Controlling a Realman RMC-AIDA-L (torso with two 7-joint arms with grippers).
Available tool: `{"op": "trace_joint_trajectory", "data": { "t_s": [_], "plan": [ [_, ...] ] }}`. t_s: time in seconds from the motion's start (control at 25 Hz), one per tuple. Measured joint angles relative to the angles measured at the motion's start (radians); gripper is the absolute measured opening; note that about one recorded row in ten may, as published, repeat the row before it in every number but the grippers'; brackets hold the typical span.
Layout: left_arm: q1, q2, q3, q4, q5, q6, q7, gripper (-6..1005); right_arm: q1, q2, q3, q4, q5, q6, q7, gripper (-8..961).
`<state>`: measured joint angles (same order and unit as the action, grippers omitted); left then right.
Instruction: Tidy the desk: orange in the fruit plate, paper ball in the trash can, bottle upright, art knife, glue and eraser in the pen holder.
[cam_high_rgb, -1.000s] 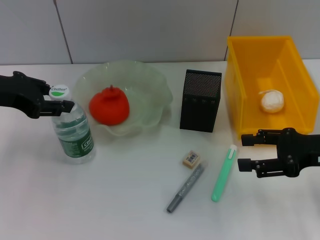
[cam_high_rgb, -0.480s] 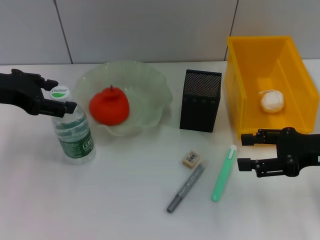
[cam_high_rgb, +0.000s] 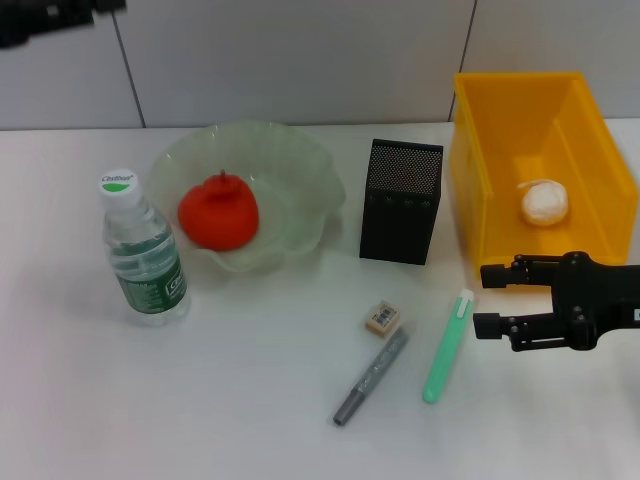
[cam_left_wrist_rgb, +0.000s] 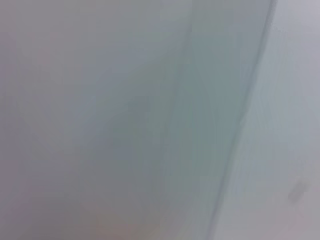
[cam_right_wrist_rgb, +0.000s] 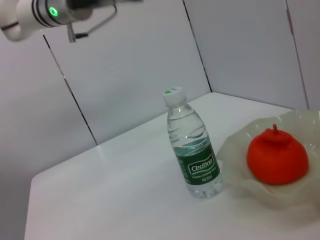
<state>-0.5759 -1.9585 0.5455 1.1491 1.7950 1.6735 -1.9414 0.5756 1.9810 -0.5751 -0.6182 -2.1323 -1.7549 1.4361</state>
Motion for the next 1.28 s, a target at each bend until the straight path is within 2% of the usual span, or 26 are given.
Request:
{"op": "trace_joint_trajectory", "data": {
  "t_s": [0.04,0.16,0.2,0.32,0.4,0.44,0.48,0.52,0.56,0.6,0.64,0.76,0.84,0.92,1.08,1.12,1.28],
  "plan": [
    [0.014,0.007,0.009,-0.086,-0.142,0.033,0.012,814,0.001,0.0,0.0,0.0,0.0,0.0,0.0,805],
    [0.016,0.011,0.023,-0.145,-0.198,0.063,0.021,813,0.004,0.001,0.0,0.0,0.0,-0.005,0.004,805],
    [0.006,0.022,0.065,-0.279,-0.27,0.14,0.054,812,0.004,0.001,0.0,0.0,0.0,-0.005,0.004,805],
    [-0.017,0.019,0.151,-0.411,-0.272,0.228,0.137,812,0.007,-0.001,0.0,0.0,0.0,-0.008,0.011,805],
    [-0.017,0.019,0.151,-0.411,-0.272,0.228,0.137,811,0.01,-0.004,0.0,0.0,0.0,-0.009,0.014,805],
    [-0.015,0.01,0.185,-0.426,-0.272,0.242,0.175,811,0.012,-0.005,0.0,0.0,0.0,-0.009,0.014,805],
    [0.005,-0.014,0.258,-0.436,-0.269,0.246,0.262,811,0.013,-0.005,0.0,0.0,0.0,-0.009,0.015,805],
    [0.015,-0.026,0.286,-0.442,-0.258,0.239,0.305,811,0.014,-0.006,0.0,0.0,0.0,-0.009,0.016,805],
    [0.023,-0.035,0.307,-0.449,-0.243,0.231,0.339,811,0.016,-0.007,-0.002,-0.002,0.0,-0.01,0.02,805],
    [0.023,-0.035,0.307,-0.449,-0.243,0.231,0.339,811,0.016,-0.007,-0.002,-0.002,0.0,-0.01,0.02,805],
    [0.035,-0.054,0.32,-0.47,-0.179,0.209,0.423,811,0.017,-0.007,-0.003,-0.004,0.0,-0.01,0.022,805],
    [0.054,-0.064,0.317,-0.506,-0.114,0.178,0.524,811,0.02,-0.01,-0.005,-0.007,0.0,-0.013,0.029,805],
    [0.054,-0.064,0.317,-0.506,-0.114,0.178,0.524,811,0.021,-0.011,-0.005,-0.007,0.0,-0.013,0.03,805],
    [0.091,-0.068,0.322,-0.576,-0.076,0.094,0.697,811,0.023,-0.013,-0.003,-0.006,0.0,-0.014,0.03,805],
    [0.101,-0.069,0.323,-0.588,-0.069,0.072,0.736,811,0.026,-0.016,-0.001,-0.006,0.0,-0.014,0.041,804],
    [0.118,-0.079,0.324,-0.597,-0.019,0.02,0.81,811,0.027,-0.017,-0.001,-0.007,0.0,-0.013,0.042,804],
    [0.12,-0.087,0.325,-0.597,0.028,-0.011,0.84,811,0.029,-0.018,0.0,-0.01,0.0,-0.007,0.051,804]
  ]
}}
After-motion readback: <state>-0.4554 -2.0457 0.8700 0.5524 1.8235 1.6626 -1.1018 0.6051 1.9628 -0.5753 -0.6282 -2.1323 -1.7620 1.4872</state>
